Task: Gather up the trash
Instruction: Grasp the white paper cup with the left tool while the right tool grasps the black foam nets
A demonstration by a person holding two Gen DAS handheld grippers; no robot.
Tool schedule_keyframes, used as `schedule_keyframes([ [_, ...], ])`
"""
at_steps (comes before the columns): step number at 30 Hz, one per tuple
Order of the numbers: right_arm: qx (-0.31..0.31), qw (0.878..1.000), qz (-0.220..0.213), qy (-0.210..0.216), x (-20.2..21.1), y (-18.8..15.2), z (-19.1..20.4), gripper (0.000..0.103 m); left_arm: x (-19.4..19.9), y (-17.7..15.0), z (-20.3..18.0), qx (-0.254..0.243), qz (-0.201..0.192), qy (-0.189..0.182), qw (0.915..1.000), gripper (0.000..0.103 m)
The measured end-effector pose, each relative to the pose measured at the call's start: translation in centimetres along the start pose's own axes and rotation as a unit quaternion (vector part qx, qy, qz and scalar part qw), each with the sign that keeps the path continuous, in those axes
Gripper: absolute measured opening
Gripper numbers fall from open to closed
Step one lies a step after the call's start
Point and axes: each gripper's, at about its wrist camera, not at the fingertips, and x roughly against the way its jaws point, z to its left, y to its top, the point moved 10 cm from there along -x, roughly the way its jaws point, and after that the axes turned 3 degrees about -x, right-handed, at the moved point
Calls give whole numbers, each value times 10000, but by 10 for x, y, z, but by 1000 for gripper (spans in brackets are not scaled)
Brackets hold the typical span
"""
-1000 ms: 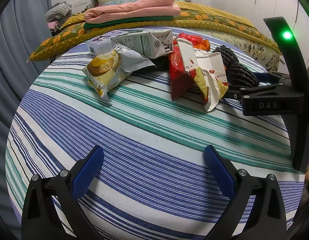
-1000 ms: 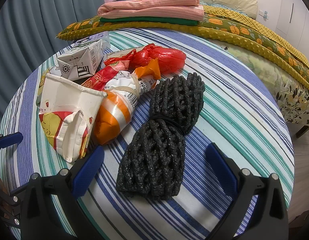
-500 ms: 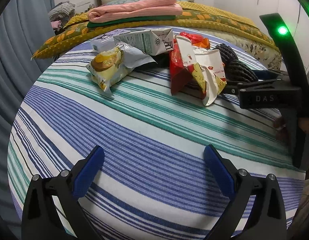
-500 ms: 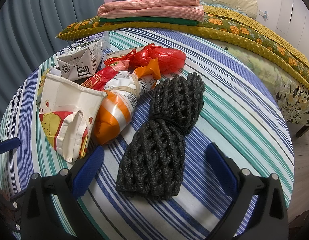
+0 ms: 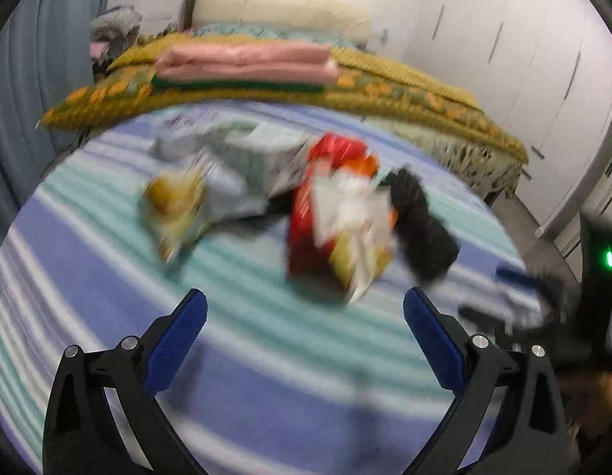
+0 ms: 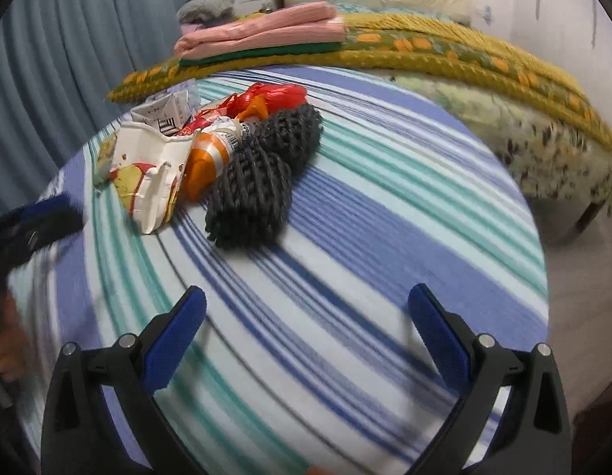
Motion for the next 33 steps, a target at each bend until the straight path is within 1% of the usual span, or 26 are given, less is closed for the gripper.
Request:
schedule_keyframes([
  [2, -206, 9998, -63, 36, 2, 2, -5, 98, -10, 9, -6, -103, 18, 73, 9999, 84],
  [3, -300, 9995, -37, 36, 0, 3, -7, 98, -17, 12, -11, -143, 77, 77, 9998, 71],
  [4, -369, 9993, 40, 31, -3, 2, -9, 99, -23, 14, -13, -161, 118, 78, 9998, 63],
  [5, -359, 9993, 28, 27, -3, 2, -9, 99, -26, 16, -14, -167, 128, 104, 9997, 59],
  [6, -335, 9994, 30, 22, -4, 2, -7, 99, -30, 17, -15, -158, 130, 181, 9996, 45],
  [7, -293, 9996, 41, 5, -4, 2, -6, 99, -32, 18, -12, -130, 141, 171, 9997, 29],
  [8, -262, 9996, 46, 13, -4, 2, -4, 99, -34, 17, -12, -81, 159, 121, 9998, 21],
  [9, -255, 9997, 49, 22, -4, 1, -3, 99, -33, 18, -11, -8, 131, 27, 9999, 20],
  [10, -267, 9996, 47, 36, -4, 1, -3, 99, -30, 19, -11, 15, 69, -49, 10000, 16],
  [11, -293, 9995, 38, 65, -4, 1, -4, 99, -25, 18, -11, 7, 36, -112, 9999, 14],
  [12, -330, 9994, 27, 97, -3, 2, -4, 99, -19, 17, -12, -19, 50, -173, 9998, 5],
  [14, -367, 9992, 10, 127, -1, 0, -7, 99, -3, 11, -9, -114, 107, -238, 9996, 5],
  [17, -341, 9994, 23, 82, -2, 0, -6, 99, 29, -4, 3, -442, 277, -132, 9986, 6],
  [20, -206, 9997, 86, -105, -5, -1, -5, 99, 47, -28, 19, -953, 606, 208, 9934, 7],
  [21, -157, 9997, 109, -173, -6, -1, -4, 99, 48, -33, 21, -1035, 657, 278, 9921, 7],
  [23, -23, 9993, 167, -348, -9, -2, -2, 99, 45, -46, 25, -1176, 684, 414, 9898, 17],
  [25, 57, 9991, 185, -384, -10, -3, 0, 98, 40, -54, 29, -1132, 667, 490, 9901, 57],
  [26, 60, 9992, 179, -351, -10, -3, 1, 98, 41, -57, 32, -1069, 591, 541, 9910, 63],
  [27, 23, 9994, 164, -303, -10, -3, 0, 98, 42, -60, 36, -1017, 540, 550, 9918, 69],
  [30, -68, 9997, 127, -184, -8, -2, -2, 98, 42, -64, 42, -865, 507, 517, 9936, 74],
  [31, -82, 9998, 119, -149, -8, -1, -2, 98, 41, -66, 44, -857, 500, 517, 9937, 74],
  [33, -231, 9996, 104, 153, -5, 2, 4, 98, 37, -68, 46, -853, 550, 586, 9931, 74],
])
